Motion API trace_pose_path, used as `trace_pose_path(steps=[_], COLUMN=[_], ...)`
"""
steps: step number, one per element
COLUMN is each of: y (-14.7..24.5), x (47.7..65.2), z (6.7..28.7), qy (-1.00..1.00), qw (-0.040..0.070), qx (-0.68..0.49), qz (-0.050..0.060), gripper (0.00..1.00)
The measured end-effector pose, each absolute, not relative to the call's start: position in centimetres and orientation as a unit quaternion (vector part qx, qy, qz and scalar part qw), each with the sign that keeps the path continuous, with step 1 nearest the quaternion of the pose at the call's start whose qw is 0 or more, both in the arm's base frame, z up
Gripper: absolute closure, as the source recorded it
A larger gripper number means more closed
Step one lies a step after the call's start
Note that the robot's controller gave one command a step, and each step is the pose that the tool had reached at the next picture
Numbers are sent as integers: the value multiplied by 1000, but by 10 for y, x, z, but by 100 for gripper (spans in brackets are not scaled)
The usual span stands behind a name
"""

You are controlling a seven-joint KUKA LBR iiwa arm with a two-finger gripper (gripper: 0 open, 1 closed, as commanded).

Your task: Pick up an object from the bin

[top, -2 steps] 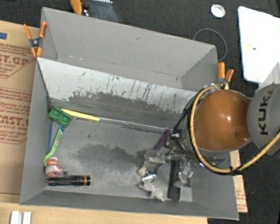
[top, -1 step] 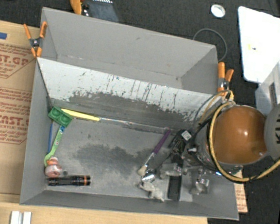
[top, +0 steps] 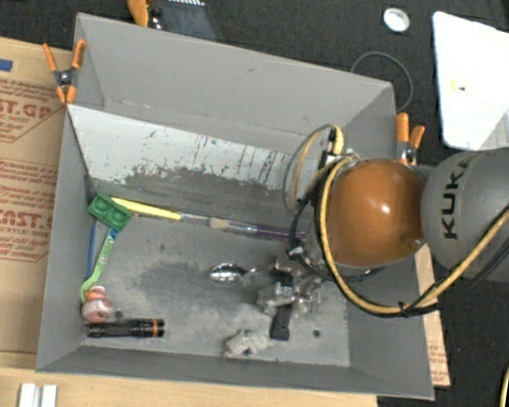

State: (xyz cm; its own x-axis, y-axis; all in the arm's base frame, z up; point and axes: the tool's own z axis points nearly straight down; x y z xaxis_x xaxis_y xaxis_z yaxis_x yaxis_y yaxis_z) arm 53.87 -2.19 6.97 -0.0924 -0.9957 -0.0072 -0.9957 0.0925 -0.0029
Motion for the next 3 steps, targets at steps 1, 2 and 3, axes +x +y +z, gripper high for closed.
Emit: trace_pose_path(steps=[1, 2, 3], y=[-22, -21, -21], x=[539, 536, 538], z=[70, 89, 114], qy=[739, 739, 740], qw=[4, 1, 3], qx=[-674, -673, -673], qz=[1, 5, 3], gripper=[100, 100, 100])
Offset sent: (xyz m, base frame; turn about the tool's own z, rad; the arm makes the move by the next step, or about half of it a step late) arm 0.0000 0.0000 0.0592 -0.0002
